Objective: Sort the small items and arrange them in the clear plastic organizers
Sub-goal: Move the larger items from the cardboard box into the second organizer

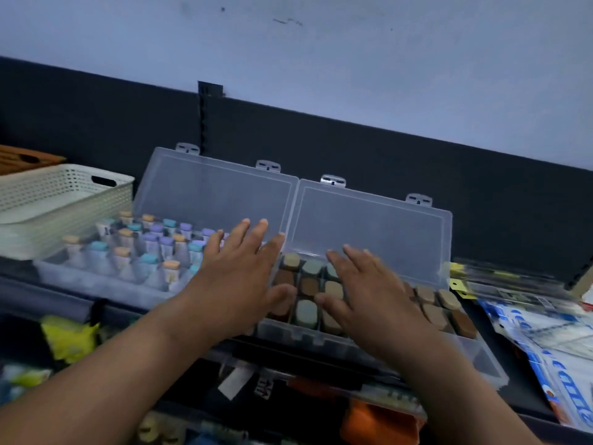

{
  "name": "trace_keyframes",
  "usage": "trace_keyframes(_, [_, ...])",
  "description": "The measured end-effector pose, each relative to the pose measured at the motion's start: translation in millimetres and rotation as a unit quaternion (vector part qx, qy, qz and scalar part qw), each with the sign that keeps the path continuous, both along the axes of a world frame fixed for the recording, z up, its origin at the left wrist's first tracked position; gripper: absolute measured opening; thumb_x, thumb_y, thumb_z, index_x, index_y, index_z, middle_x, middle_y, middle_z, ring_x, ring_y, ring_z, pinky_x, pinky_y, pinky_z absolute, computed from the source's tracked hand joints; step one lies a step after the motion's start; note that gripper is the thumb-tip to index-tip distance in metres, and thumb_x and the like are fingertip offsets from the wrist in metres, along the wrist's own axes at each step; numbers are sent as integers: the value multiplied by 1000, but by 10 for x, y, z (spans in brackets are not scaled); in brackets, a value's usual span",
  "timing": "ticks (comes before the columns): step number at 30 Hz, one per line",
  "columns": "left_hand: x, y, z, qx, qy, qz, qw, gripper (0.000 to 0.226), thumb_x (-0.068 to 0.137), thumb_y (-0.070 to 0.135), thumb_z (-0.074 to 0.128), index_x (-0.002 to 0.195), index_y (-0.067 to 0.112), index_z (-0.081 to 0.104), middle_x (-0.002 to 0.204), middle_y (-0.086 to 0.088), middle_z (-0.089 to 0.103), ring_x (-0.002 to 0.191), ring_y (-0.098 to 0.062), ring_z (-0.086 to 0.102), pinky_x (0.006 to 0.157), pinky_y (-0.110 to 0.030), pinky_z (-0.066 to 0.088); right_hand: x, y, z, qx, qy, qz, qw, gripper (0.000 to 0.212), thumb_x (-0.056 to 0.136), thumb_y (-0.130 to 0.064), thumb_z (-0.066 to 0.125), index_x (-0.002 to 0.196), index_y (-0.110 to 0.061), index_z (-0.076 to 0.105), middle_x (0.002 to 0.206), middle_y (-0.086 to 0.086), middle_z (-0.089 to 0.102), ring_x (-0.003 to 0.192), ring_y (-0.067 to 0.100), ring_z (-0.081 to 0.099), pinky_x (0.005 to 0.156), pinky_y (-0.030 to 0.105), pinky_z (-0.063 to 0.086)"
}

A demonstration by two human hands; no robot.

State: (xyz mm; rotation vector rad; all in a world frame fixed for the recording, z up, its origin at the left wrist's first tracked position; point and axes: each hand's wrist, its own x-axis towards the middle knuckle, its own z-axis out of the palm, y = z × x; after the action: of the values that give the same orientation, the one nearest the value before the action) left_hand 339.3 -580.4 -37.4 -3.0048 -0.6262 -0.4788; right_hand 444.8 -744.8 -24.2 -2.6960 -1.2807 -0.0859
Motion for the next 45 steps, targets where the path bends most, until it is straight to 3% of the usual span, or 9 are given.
trace_keyframes(5, [-775, 625, 107, -20, 15, 46, 999, 79, 90, 66, 32, 152, 30, 0, 161, 0, -7, 147, -21, -9, 117, -46, 0, -519, 728, 75, 6, -18, 57, 998, 72, 93, -59, 41, 153, -33, 11, 162, -2, 5, 149, 21, 4, 120, 42, 11])
trace_keyframes(23, [-3655, 2784, 307, -30, 21, 200, 979, 81, 90, 65, 36, 152, 30, -2, 161, -1, -5, 147, -20, -4, 118, -42, 5, -2821, 3421, 311, 19, -14, 232, 972, 75, 91, -58, 49, 153, -31, 16, 162, -4, 11, 148, 17, 11, 119, 39, 16])
trace_keyframes(35, [-4043, 4222, 365, -44, -6, 286, 957, 85, 88, 64, 41, 152, 28, 0, 161, -1, -1, 147, -19, 1, 119, -43, 12, -2932, 5134, 482, 44, 6, 331, 943, 75, 91, -52, 54, 153, -31, 17, 161, -8, 12, 147, 12, 14, 119, 35, 19])
trace_keyframes(45, [-3965, 5545, 535, -70, -52, 315, 945, 82, 89, 56, 50, 153, 24, 11, 161, -2, 6, 147, -20, 8, 119, -37, 15, -2847, 6662, 685, 8, 7, 355, 935, 71, 90, -54, 55, 150, -35, 22, 157, -10, 23, 138, 18, 35, 106, 35, 36])
